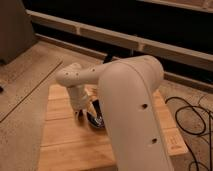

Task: Knock the eraser over

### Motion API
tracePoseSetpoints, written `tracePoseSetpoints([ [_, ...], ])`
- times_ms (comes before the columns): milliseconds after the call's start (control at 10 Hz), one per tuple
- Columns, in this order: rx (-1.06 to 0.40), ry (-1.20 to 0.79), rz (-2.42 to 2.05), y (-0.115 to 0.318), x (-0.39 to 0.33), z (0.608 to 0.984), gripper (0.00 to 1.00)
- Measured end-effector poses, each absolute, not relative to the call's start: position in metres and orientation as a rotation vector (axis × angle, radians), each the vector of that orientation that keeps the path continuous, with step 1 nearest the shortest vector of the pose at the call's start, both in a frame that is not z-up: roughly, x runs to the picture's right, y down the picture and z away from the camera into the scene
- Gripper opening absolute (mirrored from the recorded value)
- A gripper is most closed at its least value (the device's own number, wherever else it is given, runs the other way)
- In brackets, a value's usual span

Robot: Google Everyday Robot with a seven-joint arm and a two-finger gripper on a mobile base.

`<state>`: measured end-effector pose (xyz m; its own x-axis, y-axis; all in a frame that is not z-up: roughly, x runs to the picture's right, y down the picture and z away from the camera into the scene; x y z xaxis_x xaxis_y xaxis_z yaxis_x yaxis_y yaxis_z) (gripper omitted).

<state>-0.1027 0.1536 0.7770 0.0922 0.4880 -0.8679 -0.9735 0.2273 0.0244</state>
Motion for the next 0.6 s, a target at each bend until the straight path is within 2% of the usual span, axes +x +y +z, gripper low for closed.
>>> tracePoseSetpoints([
  [300, -0.610, 0.817, 1.197, 0.123, -0.111, 0.816, 0.65],
  [600, -0.486, 0.658, 1.212, 0.082, -0.119, 0.834, 0.65],
])
